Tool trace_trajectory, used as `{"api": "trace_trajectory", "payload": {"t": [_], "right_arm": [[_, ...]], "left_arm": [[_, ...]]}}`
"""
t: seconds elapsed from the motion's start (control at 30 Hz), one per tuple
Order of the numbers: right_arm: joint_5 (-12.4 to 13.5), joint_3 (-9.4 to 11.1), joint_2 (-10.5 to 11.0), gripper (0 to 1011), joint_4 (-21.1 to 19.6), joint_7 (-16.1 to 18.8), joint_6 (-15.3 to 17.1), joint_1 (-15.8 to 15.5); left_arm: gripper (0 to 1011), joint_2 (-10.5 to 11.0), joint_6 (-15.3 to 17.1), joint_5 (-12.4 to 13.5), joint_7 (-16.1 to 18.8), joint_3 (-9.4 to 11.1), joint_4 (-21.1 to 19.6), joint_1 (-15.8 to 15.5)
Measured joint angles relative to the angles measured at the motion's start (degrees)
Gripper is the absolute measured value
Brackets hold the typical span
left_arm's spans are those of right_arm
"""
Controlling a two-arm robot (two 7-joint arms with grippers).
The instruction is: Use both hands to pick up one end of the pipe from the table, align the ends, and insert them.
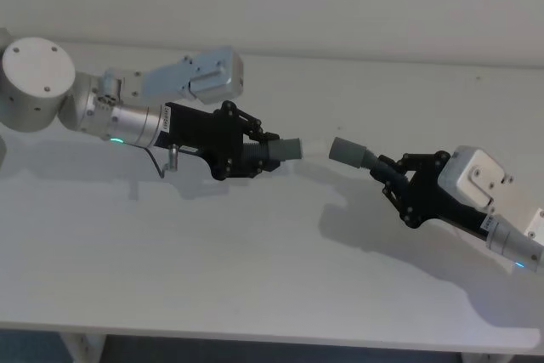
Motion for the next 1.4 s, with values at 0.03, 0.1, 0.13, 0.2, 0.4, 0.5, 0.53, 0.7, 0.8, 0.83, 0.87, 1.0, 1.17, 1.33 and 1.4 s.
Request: {"api": "trace_trajectory", "payload": {"t": [0.03, 0.1, 0.13, 0.2, 0.4, 0.5, 0.53, 0.7, 0.8, 0.83, 0.87, 1.0, 1.17, 1.33, 1.4], "right_arm": [[0.0, 0.0, 0.0, 155, 0.0, 0.0, 0.0, 0.0], [0.1, 0.0, 0.0, 155, 0.2, 0.0, 0.2, 0.1], [0.1, 0.0, -0.1, 155, 0.2, 0.0, 0.3, 0.1], [0.3, 0.0, -0.1, 155, 0.3, 0.1, 0.5, 0.1], [0.5, -0.1, -0.2, 155, 0.5, 0.1, 0.9, 0.3], [0.7, -0.1, -0.3, 155, 0.5, 0.2, 1.1, 0.3], [0.8, -0.1, -0.3, 155, 0.5, 0.2, 1.1, 0.3], [1.2, -0.1, -0.3, 155, 0.5, 0.2, 1.3, 0.3], [1.5, 0.0, -0.3, 155, 0.3, 0.2, 1.4, 0.3], [1.5, 0.0, -0.3, 155, 0.3, 0.2, 1.4, 0.3], [1.7, 0.1, -0.3, 155, 0.2, 0.2, 1.5, 0.2], [2.0, 0.2, -0.2, 155, 0.0, 0.3, 1.5, 0.1], [2.3, 0.3, 0.0, 155, -0.3, 0.3, 1.6, -0.1], [2.3, 0.3, 0.2, 155, -0.5, 0.4, 1.7, -0.3], [2.3, 0.3, 0.3, 155, -0.5, 0.4, 1.7, -0.3]], "left_arm": [[360, 0.0, 0.0, -0.2, 0.0, 0.0, 0.1, 0.0], [360, 0.0, -0.1, -0.4, 0.0, 0.0, 0.2, -0.1], [360, 0.0, -0.1, -0.5, 0.0, 0.0, 0.3, -0.1], [360, 0.0, -0.1, -0.7, 0.0, 0.1, 0.4, -0.1], [360, 0.0, -0.3, -1.2, -0.1, 0.1, 0.8, -0.2], [360, 0.0, -0.4, -1.4, -0.1, 0.2, 1.0, -0.3], [360, 0.0, -0.4, -1.5, -0.1, 0.2, 1.0, -0.3], [360, 0.0, -0.6, -1.7, -0.1, 0.4, 1.3, -0.5], [360, 0.0, -0.6, -1.9, 0.0, 0.6, 1.5, -0.5], [360, 0.0, -0.7, -1.9, 0.0, 0.6, 1.5, -0.6], [360, 0.0, -0.7, -1.9, 0.0, 0.7, 1.5, -0.6], [360, -0.1, -0.8, -2.1, 0.0, 0.8, 1.7, -0.7], [360, -0.1, -0.8, -2.2, 0.1, 1.0, 1.8, -0.9], [360, -0.2, -1.0, -2.5, 0.4, 1.2, 2.0, -1.0], [360, -0.3, -1.0, -2.5, 0.5, 1.2, 2.1, -1.0]]}}
